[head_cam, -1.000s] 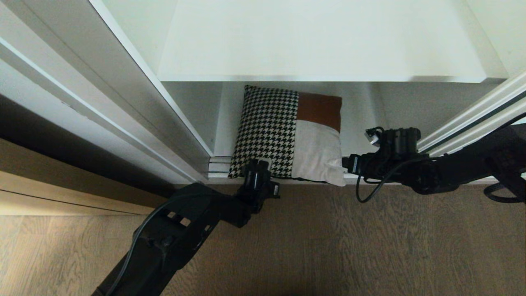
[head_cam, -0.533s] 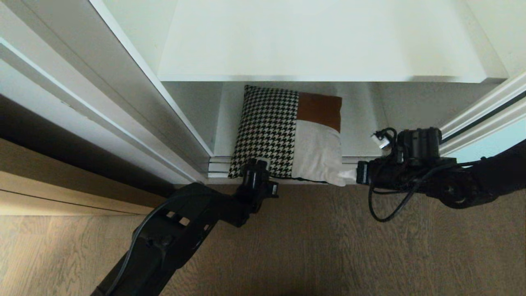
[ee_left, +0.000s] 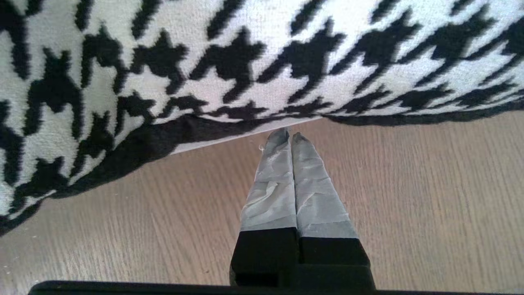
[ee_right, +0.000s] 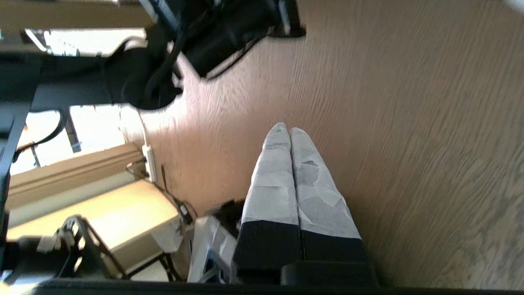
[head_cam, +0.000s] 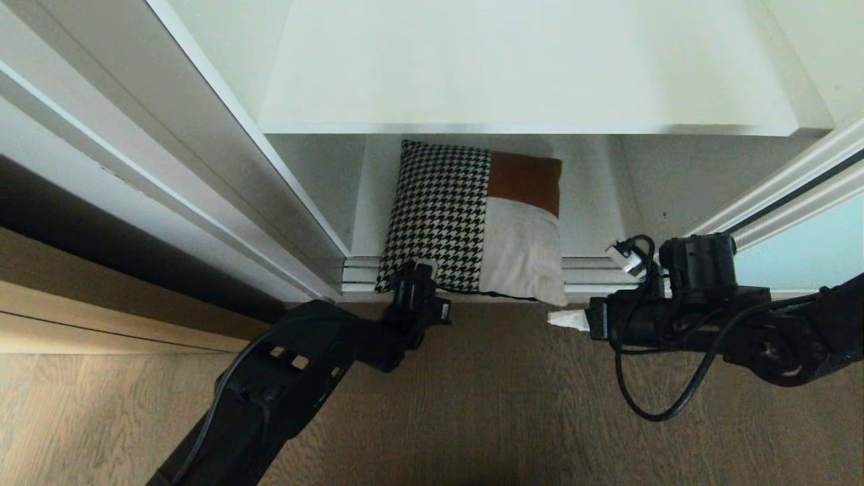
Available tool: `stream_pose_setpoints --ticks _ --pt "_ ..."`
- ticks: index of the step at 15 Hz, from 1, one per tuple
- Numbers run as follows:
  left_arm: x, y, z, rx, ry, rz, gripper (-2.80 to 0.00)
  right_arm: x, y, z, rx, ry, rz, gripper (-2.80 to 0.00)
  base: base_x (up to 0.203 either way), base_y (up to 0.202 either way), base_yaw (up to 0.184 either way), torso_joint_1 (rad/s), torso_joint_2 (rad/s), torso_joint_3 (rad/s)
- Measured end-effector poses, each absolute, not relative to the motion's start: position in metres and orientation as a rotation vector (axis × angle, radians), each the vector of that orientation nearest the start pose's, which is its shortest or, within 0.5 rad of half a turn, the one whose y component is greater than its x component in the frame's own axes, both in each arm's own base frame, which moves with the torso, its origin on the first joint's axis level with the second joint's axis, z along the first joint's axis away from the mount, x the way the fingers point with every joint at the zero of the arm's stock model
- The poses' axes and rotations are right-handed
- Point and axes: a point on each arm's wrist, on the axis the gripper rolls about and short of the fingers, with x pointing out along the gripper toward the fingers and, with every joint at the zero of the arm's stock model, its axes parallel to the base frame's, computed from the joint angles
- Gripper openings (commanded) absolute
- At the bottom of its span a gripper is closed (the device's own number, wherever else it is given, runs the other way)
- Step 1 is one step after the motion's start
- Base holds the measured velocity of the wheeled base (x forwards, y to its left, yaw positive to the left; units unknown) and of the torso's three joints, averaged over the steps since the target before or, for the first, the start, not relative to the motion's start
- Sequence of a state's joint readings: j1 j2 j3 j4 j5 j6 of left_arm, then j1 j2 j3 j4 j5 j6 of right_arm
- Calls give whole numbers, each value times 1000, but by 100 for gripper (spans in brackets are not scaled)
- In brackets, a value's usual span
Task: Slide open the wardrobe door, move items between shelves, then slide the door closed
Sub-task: Place the pillow on the lower shelf
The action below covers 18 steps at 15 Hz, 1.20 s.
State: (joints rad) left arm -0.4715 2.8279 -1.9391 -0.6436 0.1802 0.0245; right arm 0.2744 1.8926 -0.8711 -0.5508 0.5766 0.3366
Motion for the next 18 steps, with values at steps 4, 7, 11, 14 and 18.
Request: stream_pose_setpoints --ticks 4,7,11,14,18 --pt "495 -248 -22 104 233 -295 -280 320 108 116 385 670 756 -280 0 0 0 0 0 0" --pt "495 -248 -20 103 231 -295 -280 345 115 94 390 704 741 -280 0 0 0 0 0 0" --pt "494 -249 -17 99 214 -297 -280 395 125 61 380 709 667 -280 0 0 0 0 0 0" --pt "495 -249 -14 90 189 -296 -280 426 131 40 364 682 592 -280 0 0 0 0 0 0" --pt "497 -246 -14 84 174 -286 -280 451 137 23 350 644 534 -280 0 0 0 0 0 0"
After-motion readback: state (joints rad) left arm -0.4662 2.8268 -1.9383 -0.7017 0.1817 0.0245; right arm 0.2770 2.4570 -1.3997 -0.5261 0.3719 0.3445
